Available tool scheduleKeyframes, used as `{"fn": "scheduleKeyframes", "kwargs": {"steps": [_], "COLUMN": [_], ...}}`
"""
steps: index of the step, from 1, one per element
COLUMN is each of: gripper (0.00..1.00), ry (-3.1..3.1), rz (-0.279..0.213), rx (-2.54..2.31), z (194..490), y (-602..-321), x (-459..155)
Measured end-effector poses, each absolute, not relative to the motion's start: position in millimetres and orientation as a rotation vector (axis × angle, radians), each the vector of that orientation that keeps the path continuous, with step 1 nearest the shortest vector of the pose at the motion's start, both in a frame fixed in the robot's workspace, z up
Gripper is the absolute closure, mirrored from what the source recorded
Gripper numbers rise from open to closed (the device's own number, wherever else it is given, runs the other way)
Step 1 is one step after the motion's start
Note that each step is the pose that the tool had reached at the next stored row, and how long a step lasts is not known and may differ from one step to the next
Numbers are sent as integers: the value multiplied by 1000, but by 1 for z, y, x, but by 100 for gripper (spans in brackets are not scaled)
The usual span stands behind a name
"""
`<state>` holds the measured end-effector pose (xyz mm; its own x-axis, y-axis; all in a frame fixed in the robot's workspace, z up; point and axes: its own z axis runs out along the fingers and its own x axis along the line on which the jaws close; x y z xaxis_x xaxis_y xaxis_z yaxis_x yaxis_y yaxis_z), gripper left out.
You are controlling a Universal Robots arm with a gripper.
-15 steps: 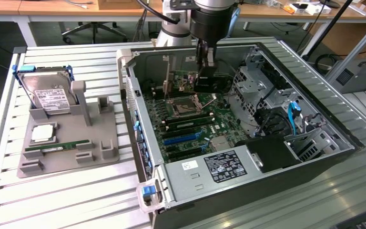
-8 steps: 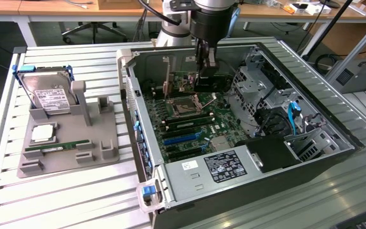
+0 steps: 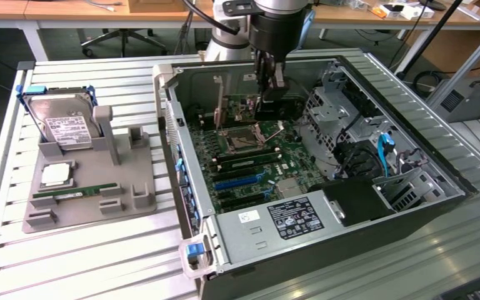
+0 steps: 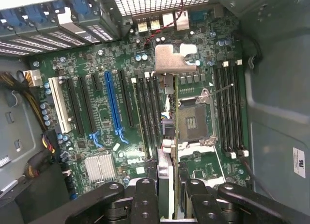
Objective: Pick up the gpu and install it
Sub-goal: 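Insert the gpu into the slot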
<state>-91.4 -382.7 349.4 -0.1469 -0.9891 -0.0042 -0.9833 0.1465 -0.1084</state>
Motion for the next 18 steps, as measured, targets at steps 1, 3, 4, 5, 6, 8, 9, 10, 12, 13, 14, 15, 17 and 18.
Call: {"fn": "scheduleKeyframes", "kwargs": {"steps": [1, 3, 4, 5, 6, 8, 9, 10, 12, 13, 14, 15, 17, 18], "gripper": [73, 73, 73, 73, 73, 73, 73, 73, 73, 73, 73, 73, 73, 73], "ry": [2316, 2304, 2298, 2294, 2286, 2276, 2270, 2265, 2246, 2232, 2222, 2218, 2205, 2199], "rz": [-122, -122, -122, -122, -123, -123, -123, -123, -124, -124, -125, -125, -125, -125], "rx": [-2008, -2022, -2028, -2033, -2042, -2054, -2061, -2066, -2087, -2102, -2112, -2117, -2131, -2137], "z": [349, 349, 349, 349, 349, 349, 349, 349, 349, 349, 349, 349, 349, 349], "y": [-383, -383, -383, -383, -383, -383, -383, -383, -383, -383, -383, -383, -383, -383], "x": [-91, -91, -91, -91, -91, -91, -91, -91, -91, -91, -91, -91, -91, -91]}}
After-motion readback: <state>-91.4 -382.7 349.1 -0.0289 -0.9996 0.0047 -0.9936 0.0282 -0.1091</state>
